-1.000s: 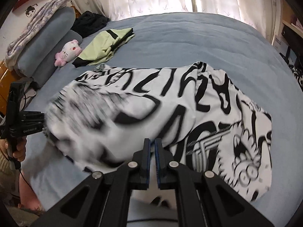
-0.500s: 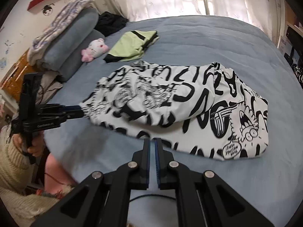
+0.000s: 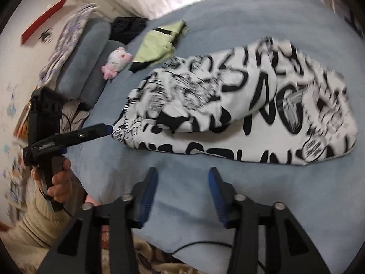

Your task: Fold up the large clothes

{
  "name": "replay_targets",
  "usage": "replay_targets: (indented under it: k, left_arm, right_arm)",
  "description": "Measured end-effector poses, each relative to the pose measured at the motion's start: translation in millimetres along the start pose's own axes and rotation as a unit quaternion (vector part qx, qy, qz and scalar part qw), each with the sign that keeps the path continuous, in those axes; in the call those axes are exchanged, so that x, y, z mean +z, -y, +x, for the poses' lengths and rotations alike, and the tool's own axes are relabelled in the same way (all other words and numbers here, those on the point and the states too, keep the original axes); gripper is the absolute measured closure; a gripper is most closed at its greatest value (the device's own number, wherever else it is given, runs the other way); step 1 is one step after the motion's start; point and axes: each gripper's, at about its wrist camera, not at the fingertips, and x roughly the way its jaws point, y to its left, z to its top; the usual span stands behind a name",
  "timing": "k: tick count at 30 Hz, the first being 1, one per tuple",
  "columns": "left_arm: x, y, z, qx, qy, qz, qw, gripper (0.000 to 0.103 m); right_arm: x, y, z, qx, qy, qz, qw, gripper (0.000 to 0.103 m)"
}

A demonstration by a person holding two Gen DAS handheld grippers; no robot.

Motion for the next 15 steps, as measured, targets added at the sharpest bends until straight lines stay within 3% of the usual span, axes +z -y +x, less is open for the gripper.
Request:
replay_targets:
  k: [5, 10, 15]
  left_arm:
    - [22, -30, 33, -0.056, -0.006, -0.060, 0.9966, 0.035]
    - [40, -47, 56, -0.090, 0.000, -0.091, 0.9918, 0.035]
    - [53, -52, 85, -0.082, -0.014, -0.091, 0.9924, 0.035]
  right_arm:
    - [17, 27, 27, 0.048, 0.013, 0.061, 0.997, 0.033]
    - [40, 57, 52, 0.092, 0.026, 0.125, 0.988, 0.032]
    - [52, 78, 85, 0.102, 0.021, 0.159, 0.982, 0.032]
